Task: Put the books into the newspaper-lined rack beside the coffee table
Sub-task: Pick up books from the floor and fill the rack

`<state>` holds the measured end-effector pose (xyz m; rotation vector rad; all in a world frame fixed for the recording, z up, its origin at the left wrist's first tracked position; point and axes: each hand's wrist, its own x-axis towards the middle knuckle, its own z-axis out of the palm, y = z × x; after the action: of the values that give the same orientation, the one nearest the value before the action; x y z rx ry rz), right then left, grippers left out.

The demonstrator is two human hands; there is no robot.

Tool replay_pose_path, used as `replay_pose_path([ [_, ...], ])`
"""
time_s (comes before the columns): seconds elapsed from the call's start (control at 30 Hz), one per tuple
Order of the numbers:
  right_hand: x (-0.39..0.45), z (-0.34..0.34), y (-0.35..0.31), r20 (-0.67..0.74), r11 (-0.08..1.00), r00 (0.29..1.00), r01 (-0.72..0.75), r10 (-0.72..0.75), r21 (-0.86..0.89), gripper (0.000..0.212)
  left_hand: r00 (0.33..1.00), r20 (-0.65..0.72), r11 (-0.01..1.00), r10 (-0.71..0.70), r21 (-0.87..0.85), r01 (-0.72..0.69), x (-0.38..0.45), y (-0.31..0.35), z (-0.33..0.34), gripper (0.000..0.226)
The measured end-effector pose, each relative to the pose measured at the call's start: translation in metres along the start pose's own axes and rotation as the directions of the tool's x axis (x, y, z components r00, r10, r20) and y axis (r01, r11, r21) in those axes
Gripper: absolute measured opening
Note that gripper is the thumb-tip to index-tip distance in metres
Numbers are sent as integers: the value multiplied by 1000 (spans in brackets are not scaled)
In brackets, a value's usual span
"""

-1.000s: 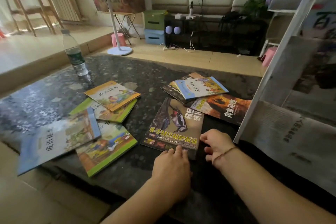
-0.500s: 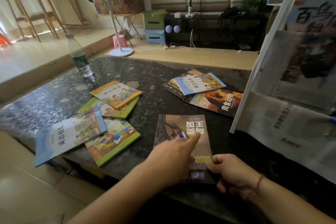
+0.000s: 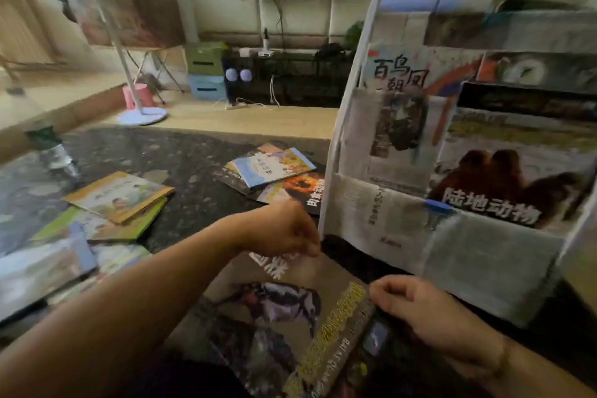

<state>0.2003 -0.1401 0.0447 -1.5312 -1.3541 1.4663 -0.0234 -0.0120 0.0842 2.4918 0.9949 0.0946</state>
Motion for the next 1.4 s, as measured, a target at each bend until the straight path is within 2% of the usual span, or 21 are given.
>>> replay_pose_path([
  [0.03, -4, -7, 1, -53, 997, 999, 8, -4, 82, 23, 998, -64, 997, -15, -78, 10, -1, -2, 0, 7],
  [0.1, -11, -19, 2, -87, 983, 996, 3, 13, 182, 33, 972, -208, 966, -113, -253, 59, -5, -8, 3, 22],
  [0.17, -18, -26, 7, -108, 995, 994, 13, -2, 100, 29, 912, -332, 900, -242, -428, 83, -8, -12, 13, 35],
  [0.2, -20, -28, 9, -159, 1000, 987, 26, -24, 15, 20, 875, -372, 852, -311, -516, 83, -10, -11, 18, 31],
  [0.27, -23, -30, 13, -274, 987, 958, 48, -88, -150, 4, 803, -387, 728, -453, -681, 83, -10, -9, 28, 18],
  [0.37, -22, -39, 9, -342, 972, 931, 48, -127, -230, 2, 760, -343, 613, -552, -784, 92, -8, 1, 40, 14],
  [0.47, -24, -59, -7, -401, 910, 889, 40, -221, -413, 26, 749, -303, 479, -590, -878, 23, 2, 18, 47, 21],
  [0.5, -26, -69, -19, -439, 844, 845, 26, -305, -536, 39, 745, -295, 420, -599, -907, -21, 8, 26, 47, 21],
  [0.53, -28, -82, -36, -463, 719, 754, 17, -466, -695, 48, 746, -271, 347, -608, -936, -56, 18, 34, 47, 20],
  [0.57, -29, -98, -54, -431, 529, 629, -36, -647, -848, 52, 757, -237, 260, -608, -961, -93, 28, 45, 43, 18],
  [0.6, -29, -114, -75, -359, 349, 514, -122, -779, -929, 55, 772, -211, 179, -599, -976, -127, 39, 58, 39, 19],
  [0.63, -30, -129, -97, -312, 245, 437, -204, -844, -948, 57, 789, -204, 118, -580, -979, -166, 51, 73, 31, 21],
  [0.67, -29, -144, -120, -281, 189, 407, -253, -869, -949, 59, 798, -214, 93, -564, -976, -196, 65, 86, 24, 21],
  [0.77, -27, -181, -169, -244, 142, 419, -259, -874, -955, 59, 800, -288, 26, -527, -946, -323, 105, 123, 9, 21],
  [0.83, -26, -199, -184, -207, 93, 405, -283, -891, -955, 59, 739, -360, 63, -570, -916, -397, 130, 136, 4, 17],
  [0.9, -24, -214, -190, -193, 65, 393, -316, -899, -946, 59, 668, -429, 150, -609, -889, -433, 152, 144, 0, 13],
  [1.0, -19, -232, -186, -176, 56, 343, -334, -923, -941, 54, 613, -531, 317, -586, -846, -429, 172, 150, -5, 8],
  [1.07, -15, -238, -178, -179, 60, 325, -343, -929, -937, 52, 595, -573, 410, -564, -819, -401, 178, 148, -4, 7],
  [1.23, -9, -246, -152, -219, 108, 348, -310, -911, -944, 54, 574, -651, 617, -497, -730, -294, 180, 139, 11, 4],
  [1.33, -7, -245, -137, -219, 112, 357, -298, -908, -948, 55, 555, -692, 710, -461, -663, -236, 176, 132, 21, 8],
  [1.4, -5, -244, -125, -215, 104, 371, -297, -904, -949, 56, 566, -700, 749, -435, -630, -203, 172, 128, 27, 12],
])
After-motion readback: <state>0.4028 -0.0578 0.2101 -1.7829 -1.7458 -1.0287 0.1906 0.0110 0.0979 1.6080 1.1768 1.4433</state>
